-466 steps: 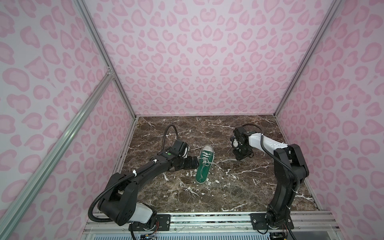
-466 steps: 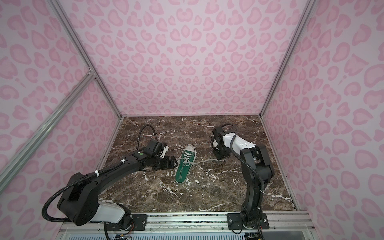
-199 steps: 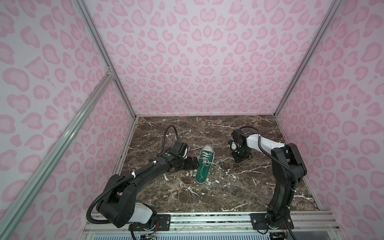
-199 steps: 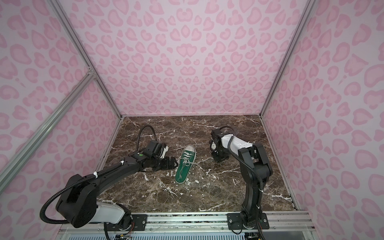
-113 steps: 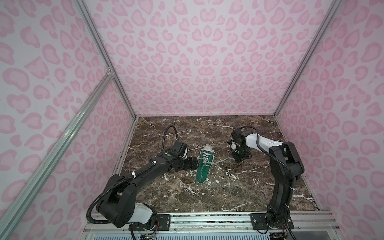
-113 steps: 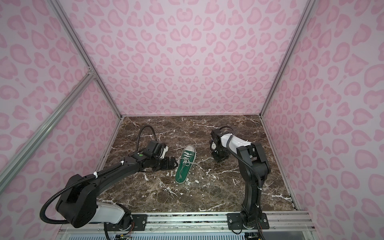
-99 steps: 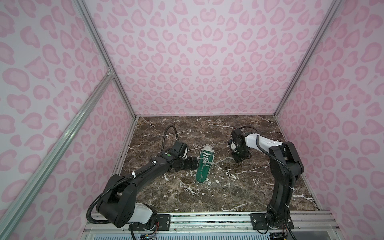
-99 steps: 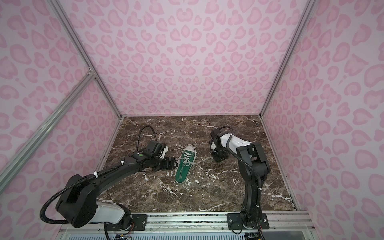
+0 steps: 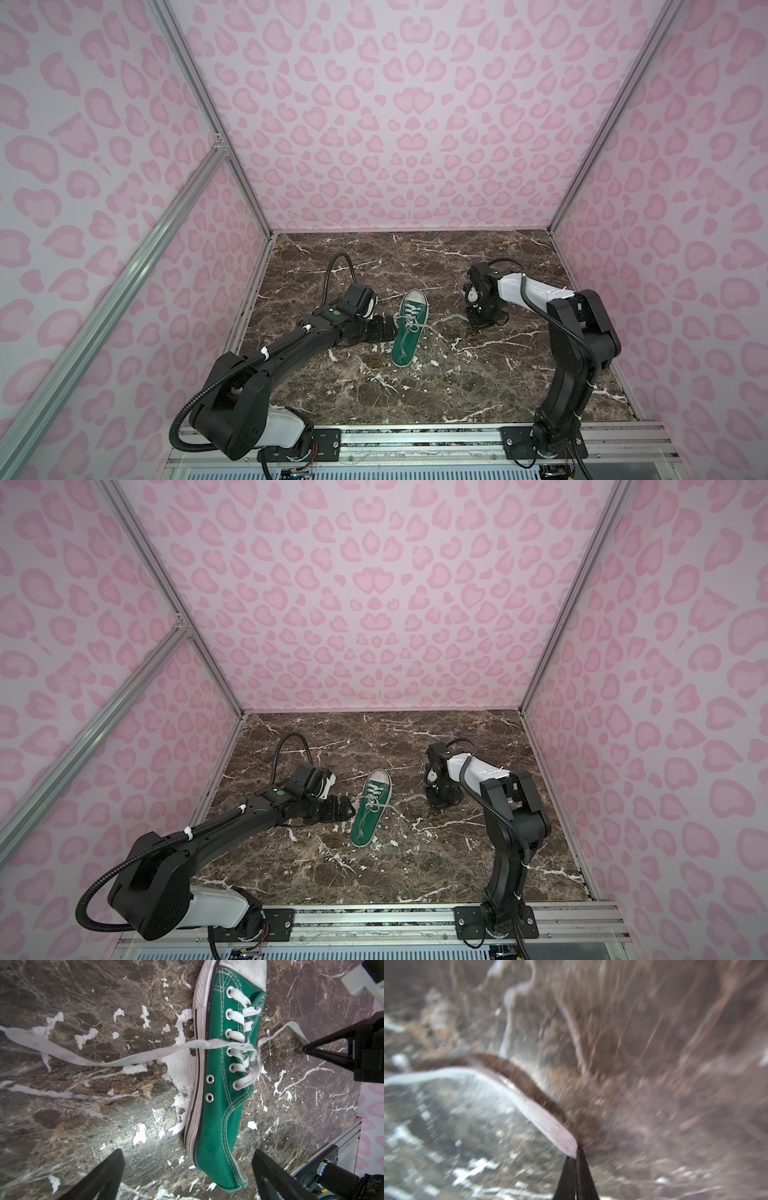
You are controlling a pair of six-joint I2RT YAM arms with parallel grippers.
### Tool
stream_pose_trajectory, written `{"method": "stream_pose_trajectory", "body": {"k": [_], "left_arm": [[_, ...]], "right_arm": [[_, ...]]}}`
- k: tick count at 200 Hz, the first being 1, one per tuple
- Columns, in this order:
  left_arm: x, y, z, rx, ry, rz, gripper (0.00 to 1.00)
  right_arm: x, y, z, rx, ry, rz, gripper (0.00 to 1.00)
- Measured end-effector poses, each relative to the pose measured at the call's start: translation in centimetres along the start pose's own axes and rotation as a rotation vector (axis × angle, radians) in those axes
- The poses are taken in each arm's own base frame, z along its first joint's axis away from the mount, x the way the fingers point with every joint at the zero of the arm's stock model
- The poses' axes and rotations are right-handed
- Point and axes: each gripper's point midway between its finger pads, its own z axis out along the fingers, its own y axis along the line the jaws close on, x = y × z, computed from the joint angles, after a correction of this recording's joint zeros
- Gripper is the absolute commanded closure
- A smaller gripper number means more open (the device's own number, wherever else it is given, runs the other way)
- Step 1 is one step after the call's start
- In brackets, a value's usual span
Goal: Tie the shoes
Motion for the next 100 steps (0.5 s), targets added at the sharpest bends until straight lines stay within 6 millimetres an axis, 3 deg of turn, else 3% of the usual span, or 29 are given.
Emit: {"method": "stream_pose_trajectory", "body": {"k": [45,79,100], "left_arm": [[0.2,-0.1,0.0,0.002,0.003,0.004,0.03],[0.3,-0.2,0.0,0.003,0.003,0.008,0.03],[0.2,-0.3,-0.2,0.005,-0.002,0.009,0.03]], "right_arm": [[1.3,7.4,-0.1,-0.277,-0.057,0.116,0.99],[0.6,12.7,-0.5,-0.421,-0.091,0.138,0.99],[-0.1,14.7,-0.6,-0.485,-0.107,0.179,0.99]]}}
